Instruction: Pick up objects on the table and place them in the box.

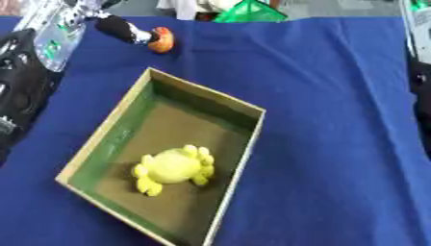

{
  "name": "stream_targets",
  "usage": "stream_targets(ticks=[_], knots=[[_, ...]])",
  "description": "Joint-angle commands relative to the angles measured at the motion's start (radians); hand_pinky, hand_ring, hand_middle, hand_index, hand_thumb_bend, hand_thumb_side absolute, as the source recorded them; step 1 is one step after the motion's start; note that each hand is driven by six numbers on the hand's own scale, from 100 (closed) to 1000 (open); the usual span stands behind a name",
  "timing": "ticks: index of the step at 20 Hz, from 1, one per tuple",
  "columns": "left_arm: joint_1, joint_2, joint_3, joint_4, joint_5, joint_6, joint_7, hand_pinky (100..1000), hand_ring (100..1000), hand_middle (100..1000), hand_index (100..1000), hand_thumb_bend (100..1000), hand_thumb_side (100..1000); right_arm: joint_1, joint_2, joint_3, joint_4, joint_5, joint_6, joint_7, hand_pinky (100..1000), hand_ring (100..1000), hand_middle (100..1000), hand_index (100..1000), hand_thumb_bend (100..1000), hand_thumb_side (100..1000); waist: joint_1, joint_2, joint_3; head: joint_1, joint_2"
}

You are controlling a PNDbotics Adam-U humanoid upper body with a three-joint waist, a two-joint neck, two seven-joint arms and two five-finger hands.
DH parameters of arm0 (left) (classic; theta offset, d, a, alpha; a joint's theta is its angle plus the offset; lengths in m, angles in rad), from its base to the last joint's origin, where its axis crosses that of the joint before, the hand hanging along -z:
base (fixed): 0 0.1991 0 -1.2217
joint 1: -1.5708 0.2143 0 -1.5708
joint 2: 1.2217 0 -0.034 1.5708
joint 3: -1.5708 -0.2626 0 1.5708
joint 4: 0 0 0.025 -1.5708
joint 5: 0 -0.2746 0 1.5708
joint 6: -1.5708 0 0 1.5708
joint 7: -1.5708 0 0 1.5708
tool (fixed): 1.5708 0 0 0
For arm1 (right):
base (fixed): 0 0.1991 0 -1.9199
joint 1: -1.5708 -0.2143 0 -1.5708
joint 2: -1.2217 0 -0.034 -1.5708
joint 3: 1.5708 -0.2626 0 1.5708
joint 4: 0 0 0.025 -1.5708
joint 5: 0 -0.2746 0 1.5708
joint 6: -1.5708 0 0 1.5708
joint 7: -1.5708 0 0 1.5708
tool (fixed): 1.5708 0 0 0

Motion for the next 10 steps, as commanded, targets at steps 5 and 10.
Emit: stream_targets(ticks=[5,10], knots=[[-0.033,0.009,0.038,0.019,-0.013,0.028,-0.013,811,855,858,907,425,183,-0.018,-0.020,-0.020,-0.030,-0.018,0.015,-0.002,756,770,788,849,347,556,0.001,-0.003,-0.018,0.024,-0.031],[-0.033,0.011,0.052,0.035,-0.030,0.061,-0.005,809,858,872,915,369,100,-0.023,-0.026,-0.023,-0.034,-0.024,0.019,-0.003,757,769,786,849,343,556,0.000,0.011,-0.032,0.040,-0.048]])
